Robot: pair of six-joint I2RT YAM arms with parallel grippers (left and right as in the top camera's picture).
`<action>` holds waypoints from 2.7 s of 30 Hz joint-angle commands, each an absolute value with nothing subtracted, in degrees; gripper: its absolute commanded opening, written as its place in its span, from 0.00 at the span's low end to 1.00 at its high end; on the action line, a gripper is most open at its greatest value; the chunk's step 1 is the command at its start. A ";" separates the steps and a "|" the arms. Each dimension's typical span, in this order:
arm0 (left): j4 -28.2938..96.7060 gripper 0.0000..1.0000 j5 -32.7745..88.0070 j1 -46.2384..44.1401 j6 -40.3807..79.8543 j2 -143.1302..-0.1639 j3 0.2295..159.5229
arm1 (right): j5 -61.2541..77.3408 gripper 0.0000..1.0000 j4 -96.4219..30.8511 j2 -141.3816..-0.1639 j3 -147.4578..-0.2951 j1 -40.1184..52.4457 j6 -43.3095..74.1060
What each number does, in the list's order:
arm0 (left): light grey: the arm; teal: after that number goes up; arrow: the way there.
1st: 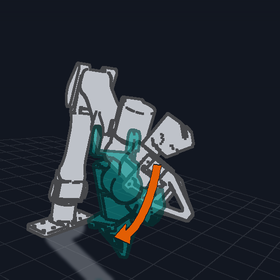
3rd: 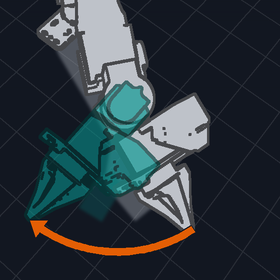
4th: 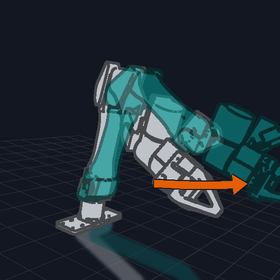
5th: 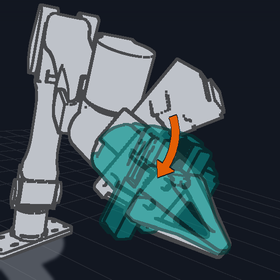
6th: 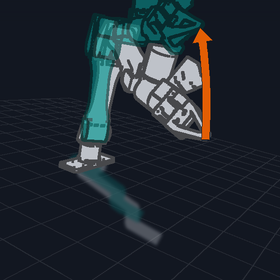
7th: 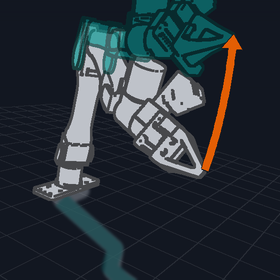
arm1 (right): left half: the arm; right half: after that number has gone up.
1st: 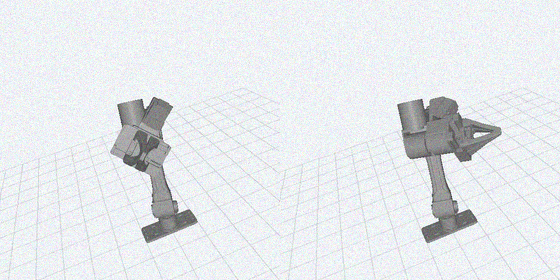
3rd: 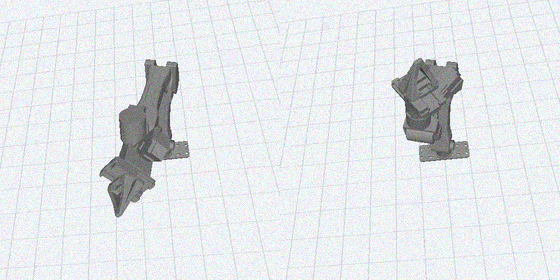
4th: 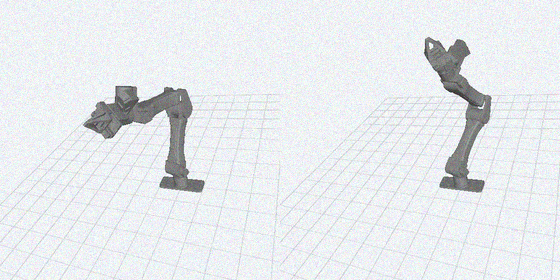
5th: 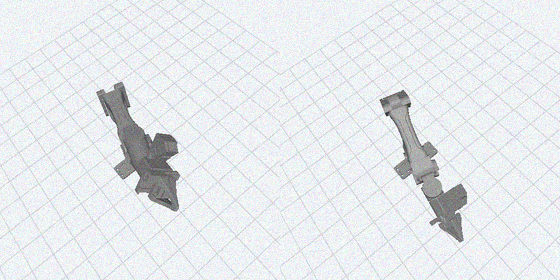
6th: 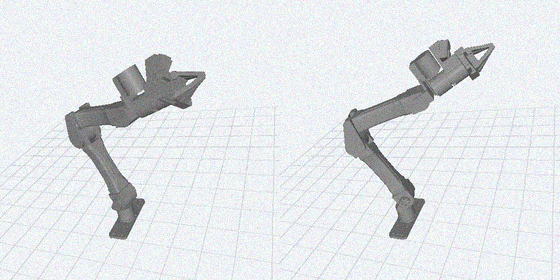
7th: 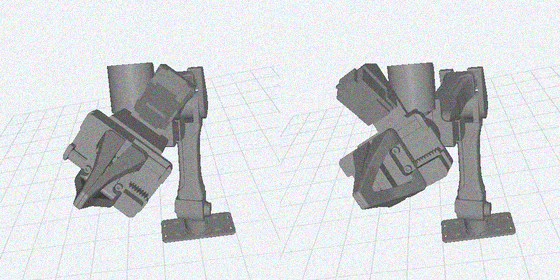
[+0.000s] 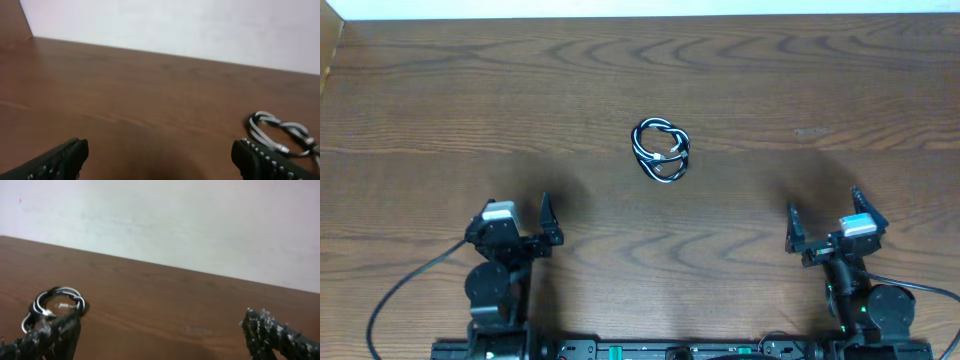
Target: Untangle cables
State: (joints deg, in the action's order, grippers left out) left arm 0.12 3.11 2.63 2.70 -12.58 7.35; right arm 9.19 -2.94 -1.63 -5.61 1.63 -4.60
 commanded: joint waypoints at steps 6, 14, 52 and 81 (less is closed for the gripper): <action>2.98 0.96 10.70 2.98 -0.45 -28.56 24.71 | 10.13 0.99 -7.01 -13.93 -20.10 1.80 2.68; 7.70 0.96 32.34 2.92 0.08 -44.31 39.57 | 23.59 0.99 -15.86 -32.77 -36.51 1.80 3.46; 39.79 0.71 19.00 -14.81 15.77 -100.33 86.43 | 31.29 0.86 -27.94 -73.21 -63.09 1.61 17.06; 37.17 0.57 3.16 -23.59 38.89 -115.70 85.19 | 17.37 0.58 -36.77 -115.26 -93.56 13.91 34.68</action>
State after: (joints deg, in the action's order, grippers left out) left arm 37.01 4.10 -23.73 34.94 -115.09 85.41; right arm 19.11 -36.25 -113.69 -92.64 13.56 32.51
